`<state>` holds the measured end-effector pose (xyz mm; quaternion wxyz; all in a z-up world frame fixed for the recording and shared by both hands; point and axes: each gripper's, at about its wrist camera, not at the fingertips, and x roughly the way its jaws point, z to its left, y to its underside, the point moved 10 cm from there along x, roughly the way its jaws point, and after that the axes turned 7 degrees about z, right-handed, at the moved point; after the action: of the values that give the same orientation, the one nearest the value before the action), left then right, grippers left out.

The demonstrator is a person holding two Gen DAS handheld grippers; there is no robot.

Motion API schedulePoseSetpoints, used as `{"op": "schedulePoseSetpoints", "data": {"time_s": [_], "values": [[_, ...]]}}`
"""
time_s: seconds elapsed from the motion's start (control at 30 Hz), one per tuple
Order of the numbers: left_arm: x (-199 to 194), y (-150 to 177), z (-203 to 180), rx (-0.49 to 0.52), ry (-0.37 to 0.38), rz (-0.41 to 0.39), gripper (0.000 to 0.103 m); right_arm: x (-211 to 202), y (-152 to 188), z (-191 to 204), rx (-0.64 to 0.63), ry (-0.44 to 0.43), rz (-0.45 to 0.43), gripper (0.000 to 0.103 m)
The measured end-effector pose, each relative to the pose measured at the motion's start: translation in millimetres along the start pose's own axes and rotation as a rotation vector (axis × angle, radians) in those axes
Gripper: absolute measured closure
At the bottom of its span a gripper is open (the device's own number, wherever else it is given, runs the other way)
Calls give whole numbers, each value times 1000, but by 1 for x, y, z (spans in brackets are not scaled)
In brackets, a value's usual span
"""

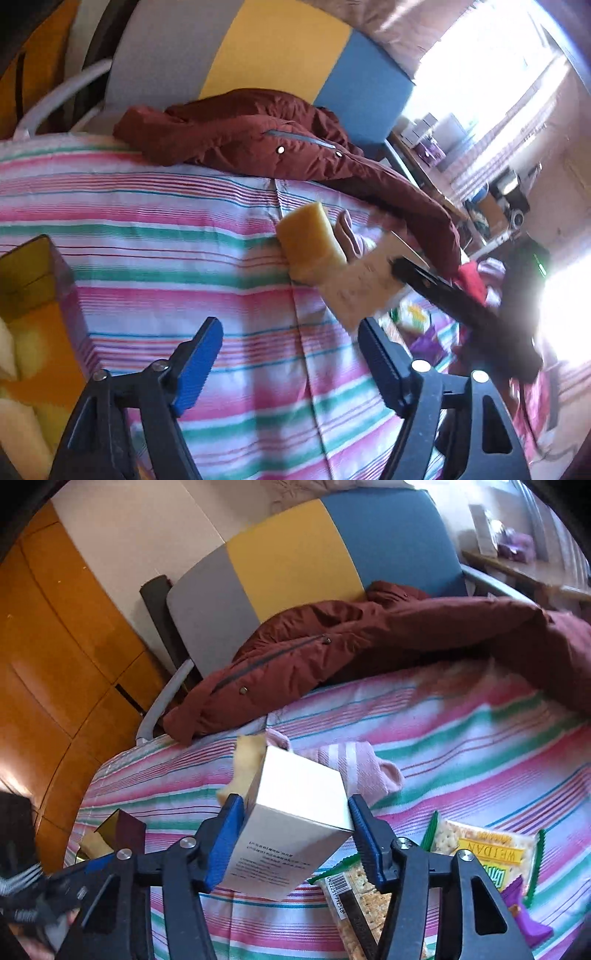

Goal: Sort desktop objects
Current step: 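Grasp the white box with the right tool while the left tool grasps the yellow sponge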

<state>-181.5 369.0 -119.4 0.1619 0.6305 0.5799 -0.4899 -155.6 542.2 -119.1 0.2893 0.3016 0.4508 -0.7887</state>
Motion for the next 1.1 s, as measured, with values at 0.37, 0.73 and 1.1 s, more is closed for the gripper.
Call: {"op": "schedulePoseSetpoints", "data": {"time_s": [0.37, 0.73, 1.1], "values": [[52, -43, -8, -152, 155, 24, 18, -6, 2, 2, -68, 55, 15, 48], [91, -61, -24, -189, 210, 59, 21, 4, 9, -1, -45, 32, 49, 42], [93, -53, -16, -162, 208, 58, 53, 7, 12, 9, -99, 51, 55, 48]]}}
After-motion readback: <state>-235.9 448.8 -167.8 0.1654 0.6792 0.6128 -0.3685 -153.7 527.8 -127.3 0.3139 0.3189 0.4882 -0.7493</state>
